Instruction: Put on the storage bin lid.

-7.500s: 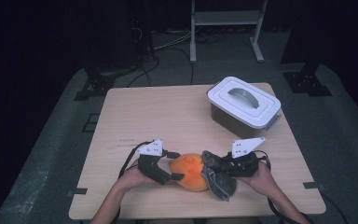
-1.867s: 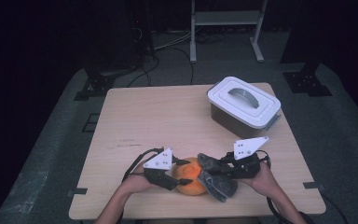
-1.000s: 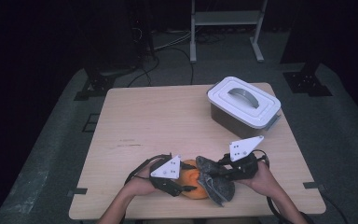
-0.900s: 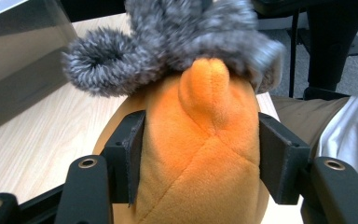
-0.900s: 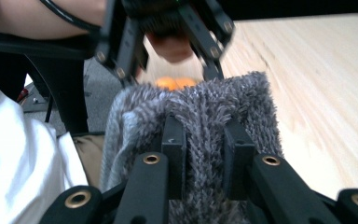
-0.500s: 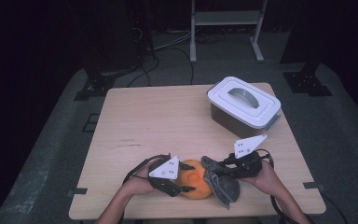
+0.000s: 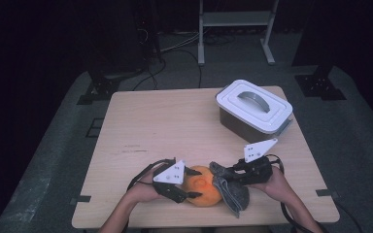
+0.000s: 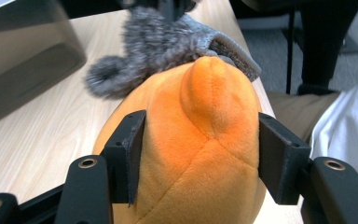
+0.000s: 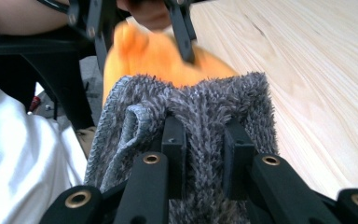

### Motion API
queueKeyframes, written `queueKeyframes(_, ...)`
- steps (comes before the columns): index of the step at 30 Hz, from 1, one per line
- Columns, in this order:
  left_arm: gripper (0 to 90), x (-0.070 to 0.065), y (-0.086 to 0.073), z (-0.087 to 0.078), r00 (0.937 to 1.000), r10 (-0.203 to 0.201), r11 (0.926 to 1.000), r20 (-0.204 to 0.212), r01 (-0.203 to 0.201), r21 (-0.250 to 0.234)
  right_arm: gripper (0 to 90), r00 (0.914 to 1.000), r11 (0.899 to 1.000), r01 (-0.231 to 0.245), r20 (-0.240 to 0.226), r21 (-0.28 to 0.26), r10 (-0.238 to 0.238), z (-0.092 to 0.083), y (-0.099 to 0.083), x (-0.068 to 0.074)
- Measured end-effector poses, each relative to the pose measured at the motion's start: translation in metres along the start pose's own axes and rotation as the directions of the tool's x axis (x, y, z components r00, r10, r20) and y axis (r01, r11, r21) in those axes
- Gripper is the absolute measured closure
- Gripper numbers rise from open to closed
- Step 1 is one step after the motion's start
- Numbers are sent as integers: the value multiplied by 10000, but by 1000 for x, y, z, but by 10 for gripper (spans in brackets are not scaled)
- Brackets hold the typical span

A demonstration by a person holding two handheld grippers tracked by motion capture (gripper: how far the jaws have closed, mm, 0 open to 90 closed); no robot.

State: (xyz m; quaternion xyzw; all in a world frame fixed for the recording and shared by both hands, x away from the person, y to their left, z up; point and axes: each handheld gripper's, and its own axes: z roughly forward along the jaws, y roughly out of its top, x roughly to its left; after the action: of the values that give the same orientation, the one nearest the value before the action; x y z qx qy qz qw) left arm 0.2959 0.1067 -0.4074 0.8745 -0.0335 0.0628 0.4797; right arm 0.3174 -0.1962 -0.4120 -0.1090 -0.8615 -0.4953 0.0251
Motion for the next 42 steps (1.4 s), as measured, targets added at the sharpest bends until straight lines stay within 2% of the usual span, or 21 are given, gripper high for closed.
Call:
queueKeyframes(2,398,4,-3,-3,9991,-399,9991,-107,398,-158,738,9999,10000,12,164,-25,-12,-3,-2,0)
queueKeyframes(3,399,6,-4,-4,9976,-672,9975,-166,668,-251,738,9997,9997,90,243,-207,-85,-6,-1,1)
queueKeyframes(5,398,9,-5,-4,9939,-1067,9936,-265,1056,-397,738,9998,9962,195,61,-844,-191,-9,3,4)
queueKeyframes(6,398,9,-5,-3,9928,-1169,9922,-256,1157,-458,738,9993,9939,355,102,-1047,-346,-9,7,7)
queueKeyframes(8,397,11,-5,-3,9900,-1375,9897,-313,1360,-459,738,9984,9941,544,220,-941,-525,-6,10,9)
queueKeyframes(10,396,12,-6,-3,9873,-1552,9873,-329,1539,-382,737,9985,9962,494,278,-720,-475,-1,8,8)
queueKeyframes(11,396,13,-7,-4,9853,-1674,9852,-340,1659,-424,737,9990,9963,377,252,-771,-358,0,6,6)
queueKeyframes(14,394,17,-10,-6,9761,-2133,9758,-412,2107,-579,736,9989,9977,205,444,-651,-176,-2,1,2)
queueKeyframes(17,390,23,-15,-8,9597,-2787,9581,-357,2753,-788,734,9979,9988,2,652,-485,29,-5,-6,-2)
queueKeyframes(19,387,25,-17,-10,9526,-3028,9506,-305,2996,-808,733,9968,9987,-61,794,-498,101,-7,-8,-4)
queueKeyframes(22,384,25,-17,-11,9516,-3050,9501,-375,3013,-811,732,9961,9975,57,887,-703,5,-8,-5,0)
queueKeyframes(25,382,26,-18,-12,9449,-3242,9436,-450,3196,-863,729,9948,9967,330,987,-735,-256,-5,-1,4)
queueKeyframes(26,382,27,-19,-12,9409,-3354,9394,-461,3304,-915,729,9948,9970,304,987,-713,-232,-4,-1,3)
queueKeyframes(29,379,29,-20,-14,9346,-3513,9338,-552,3455,-935,730,9937,9987,109,1123,-489,-54,-4,-6,-1)
queueKeyframes(31,375,31,-22,-15,9244,-3766,9234,-598,3696,-1033,730,9923,9996,-13,1239,-281,48,-4,-10,-4)
queueKeyframes(33,373,32,-23,-16,9193,-3885,9185,-631,3808,-1065,730,9912,9995,-45,1321,-327,87,-6,-11,-5)
queueKeyframes(36,372,33,-23,-15,9155,-3972,9145,-636,3891,-1109,730,9925,9943,237,1218,-1043,-109,-9,-1,3)
queueKeyframes(39,371,34,-22,-14,9089,-4111,9086,-703,4022,-1127,730,9947,9857,379,1003,-1644,-216,-7,7,9)
queueKeyframes(42,370,34,-23,-14,8973,-4347,8971,-770,4240,-1240,730,9914,9922,577,1229,-1105,-440,3,7,10)
